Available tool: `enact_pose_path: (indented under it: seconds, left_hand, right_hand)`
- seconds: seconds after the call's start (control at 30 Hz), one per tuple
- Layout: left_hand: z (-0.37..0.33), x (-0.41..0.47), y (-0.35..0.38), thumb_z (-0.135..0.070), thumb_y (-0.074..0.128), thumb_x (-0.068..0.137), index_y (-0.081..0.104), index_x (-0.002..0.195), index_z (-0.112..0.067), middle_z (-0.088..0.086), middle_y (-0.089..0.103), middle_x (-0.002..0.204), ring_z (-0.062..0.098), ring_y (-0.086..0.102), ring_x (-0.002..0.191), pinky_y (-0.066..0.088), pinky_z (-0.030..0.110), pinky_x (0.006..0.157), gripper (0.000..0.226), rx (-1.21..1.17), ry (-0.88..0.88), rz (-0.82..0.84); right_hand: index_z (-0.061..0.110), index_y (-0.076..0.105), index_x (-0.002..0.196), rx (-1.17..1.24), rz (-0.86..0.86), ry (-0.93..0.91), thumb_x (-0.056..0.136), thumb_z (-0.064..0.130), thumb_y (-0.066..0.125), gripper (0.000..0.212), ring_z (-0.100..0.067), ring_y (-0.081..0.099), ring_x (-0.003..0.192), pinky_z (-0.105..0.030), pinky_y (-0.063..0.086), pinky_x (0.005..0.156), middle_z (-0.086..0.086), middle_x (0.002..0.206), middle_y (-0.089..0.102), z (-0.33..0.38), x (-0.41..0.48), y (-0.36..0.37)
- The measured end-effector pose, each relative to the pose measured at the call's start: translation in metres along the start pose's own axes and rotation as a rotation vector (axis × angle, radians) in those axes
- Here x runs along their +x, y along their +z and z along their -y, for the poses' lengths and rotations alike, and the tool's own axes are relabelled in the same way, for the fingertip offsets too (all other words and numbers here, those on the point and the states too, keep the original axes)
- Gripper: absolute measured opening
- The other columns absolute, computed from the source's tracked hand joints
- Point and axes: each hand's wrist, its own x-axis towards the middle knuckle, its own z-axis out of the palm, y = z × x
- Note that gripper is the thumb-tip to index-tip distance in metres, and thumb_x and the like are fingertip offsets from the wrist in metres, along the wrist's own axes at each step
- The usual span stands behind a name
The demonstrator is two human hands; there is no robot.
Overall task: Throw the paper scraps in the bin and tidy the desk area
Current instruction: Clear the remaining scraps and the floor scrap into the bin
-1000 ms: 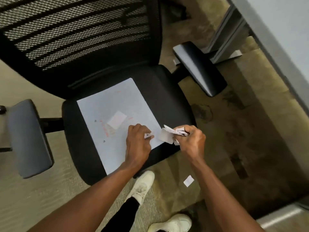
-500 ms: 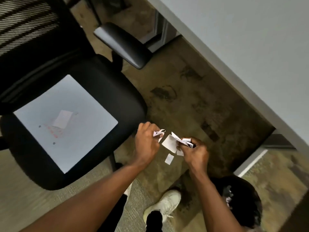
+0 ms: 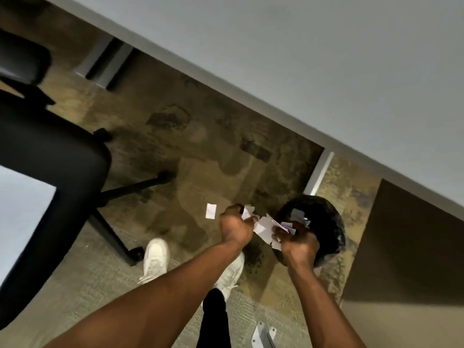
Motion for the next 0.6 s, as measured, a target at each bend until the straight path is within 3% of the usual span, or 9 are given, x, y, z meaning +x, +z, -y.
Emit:
enact_pose_path:
  seconds: [0.07,0.13,0.2,0.27,0.33,0.4,0.47,0.6]
  left_hand:
    - [-0.005,-0.006,0.038,-0.022,0.085,0.084,0.080,0.112,-0.010,0.009,0.081,0.112,0.024,0.075,0.101,0.049,0.017,0.081,0.031,0.017,-0.008,0.054]
    - [-0.007,-0.010,0.069,-0.021,0.084,0.085,0.080,0.118,-0.011,0.010,0.079,0.118,0.026,0.075,0.110,0.057,0.027,0.094,0.034,0.021,-0.019,0.121]
    - [-0.012,-0.014,0.107,-0.016,0.081,0.088,0.076,0.124,-0.009,0.012,0.077,0.124,0.027,0.072,0.117,0.056,0.029,0.097,0.036,0.011,-0.013,0.172]
    - [-0.014,-0.015,0.134,-0.013,0.076,0.092,0.069,0.133,-0.008,0.013,0.072,0.133,0.029,0.068,0.124,0.050,0.024,0.094,0.042,0.014,-0.025,0.218]
    - [-0.017,-0.015,0.164,-0.013,0.073,0.095,0.066,0.138,-0.006,0.016,0.068,0.139,0.032,0.064,0.130,0.048,0.026,0.100,0.045,0.089,0.024,0.255]
    - [-0.018,-0.012,0.185,-0.017,0.072,0.096,0.067,0.138,-0.006,0.017,0.068,0.138,0.033,0.063,0.131,0.050,0.033,0.107,0.044,0.205,0.095,0.280]
    - [-0.019,-0.009,0.205,-0.022,0.070,0.097,0.067,0.137,-0.006,0.017,0.067,0.139,0.033,0.061,0.133,0.050,0.037,0.110,0.044,0.305,0.141,0.310]
    - [-0.015,-0.002,0.234,-0.026,0.067,0.099,0.068,0.129,-0.002,0.018,0.066,0.137,0.035,0.059,0.132,0.045,0.040,0.110,0.038,0.430,0.222,0.380]
  right_hand:
    - [0.022,0.072,0.069,0.037,-0.022,0.034,0.081,-0.011,0.076,0.035,-0.007,0.071,0.053,-0.026,0.059,0.052,0.003,0.062,0.076,-0.018,0.015,-0.028]
    - [0.022,0.072,0.072,0.046,-0.077,0.078,0.082,-0.008,0.077,0.033,-0.002,0.069,0.051,-0.020,0.055,0.046,0.011,0.059,0.073,-0.028,0.024,-0.046]
    - [0.023,0.077,0.081,0.000,-0.155,0.109,0.079,0.007,0.082,0.016,-0.004,0.066,0.054,-0.022,0.055,0.050,0.008,0.071,0.077,-0.039,0.038,-0.068]
    - [0.016,0.080,0.095,-0.057,-0.187,0.160,0.081,0.015,0.082,0.015,-0.003,0.060,0.058,-0.016,0.047,0.050,0.000,0.083,0.076,-0.046,0.051,-0.085]
    - [0.004,0.076,0.105,-0.050,-0.138,0.218,0.087,0.010,0.075,0.019,-0.016,0.065,0.068,-0.025,0.053,0.062,-0.008,0.094,0.075,-0.054,0.068,-0.103]
    - [0.008,0.077,0.103,-0.122,-0.168,0.227,0.085,0.013,0.076,0.019,-0.027,0.072,0.085,-0.034,0.058,0.079,-0.010,0.097,0.077,-0.060,0.080,-0.116]
    - [0.017,0.080,0.099,-0.225,-0.230,0.220,0.082,0.020,0.077,0.018,-0.029,0.073,0.096,-0.033,0.056,0.083,-0.006,0.101,0.079,-0.067,0.094,-0.127]
    - [0.019,0.080,0.099,-0.273,-0.199,0.216,0.083,0.023,0.076,0.017,-0.030,0.073,0.098,-0.043,0.059,0.090,-0.008,0.100,0.079,-0.077,0.122,-0.134]
